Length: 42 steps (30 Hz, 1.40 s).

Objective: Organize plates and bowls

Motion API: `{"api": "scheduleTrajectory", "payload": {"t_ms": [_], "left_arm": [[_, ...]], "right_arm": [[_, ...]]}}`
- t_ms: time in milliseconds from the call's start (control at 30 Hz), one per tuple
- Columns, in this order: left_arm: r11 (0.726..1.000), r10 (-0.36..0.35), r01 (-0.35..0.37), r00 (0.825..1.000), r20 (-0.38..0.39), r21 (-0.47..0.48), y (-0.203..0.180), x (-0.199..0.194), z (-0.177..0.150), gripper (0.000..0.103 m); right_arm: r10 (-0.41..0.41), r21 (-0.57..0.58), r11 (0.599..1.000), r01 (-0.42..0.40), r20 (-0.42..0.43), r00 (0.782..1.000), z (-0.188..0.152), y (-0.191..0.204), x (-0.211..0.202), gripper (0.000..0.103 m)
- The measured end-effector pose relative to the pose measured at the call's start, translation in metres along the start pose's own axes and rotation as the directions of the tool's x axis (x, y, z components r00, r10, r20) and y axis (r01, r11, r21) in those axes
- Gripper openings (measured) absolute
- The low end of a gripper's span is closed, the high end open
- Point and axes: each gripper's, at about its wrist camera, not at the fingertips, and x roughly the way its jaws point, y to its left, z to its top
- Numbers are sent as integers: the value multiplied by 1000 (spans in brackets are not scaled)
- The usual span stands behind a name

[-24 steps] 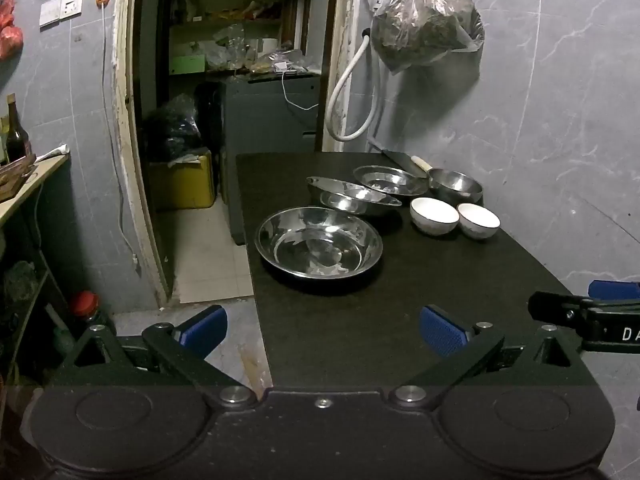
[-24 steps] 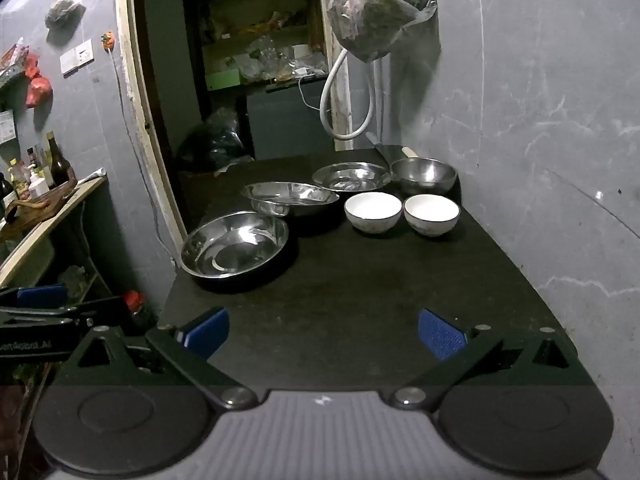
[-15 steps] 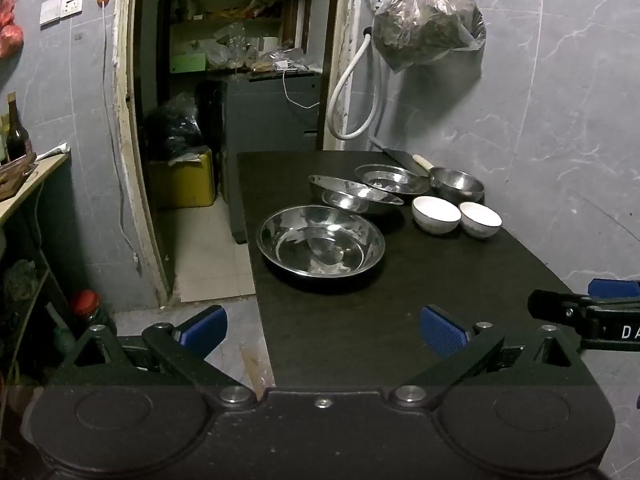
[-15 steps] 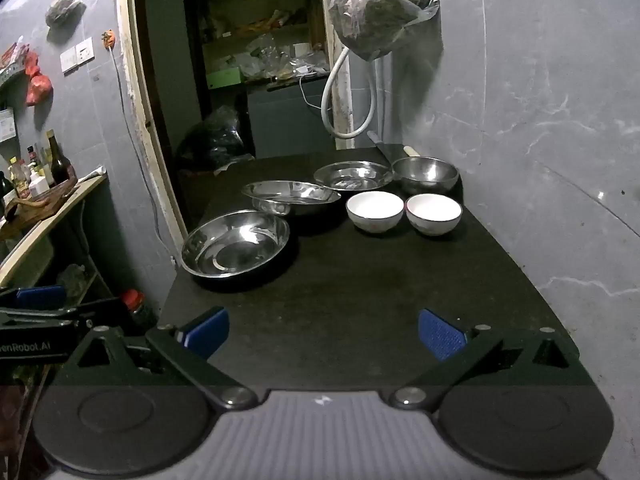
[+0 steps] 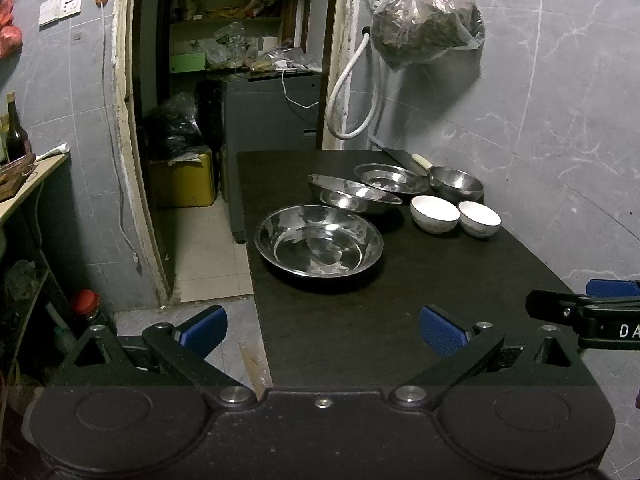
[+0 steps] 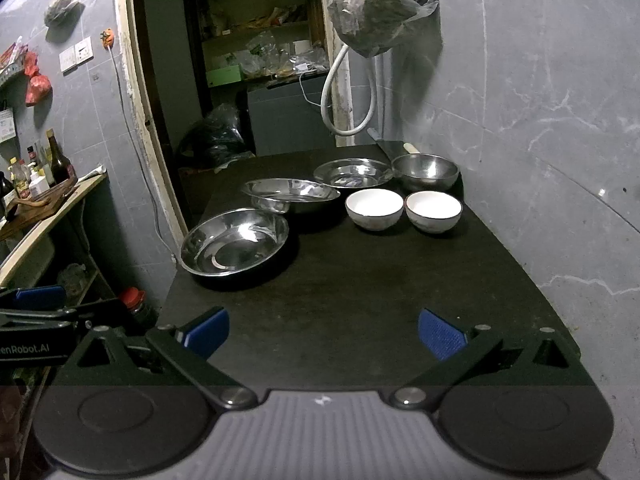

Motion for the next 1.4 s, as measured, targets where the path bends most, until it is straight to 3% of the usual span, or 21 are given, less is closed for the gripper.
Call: {"api": "scheduleTrajectory", "payload": {"t_ms": [1400], "left_arm": [[1000,-3,3,1000,-19,0,-3,10,-3,102]], "right_arm": [[-5,10,1000,5,-8,1000,0,-8,-3,103]]}}
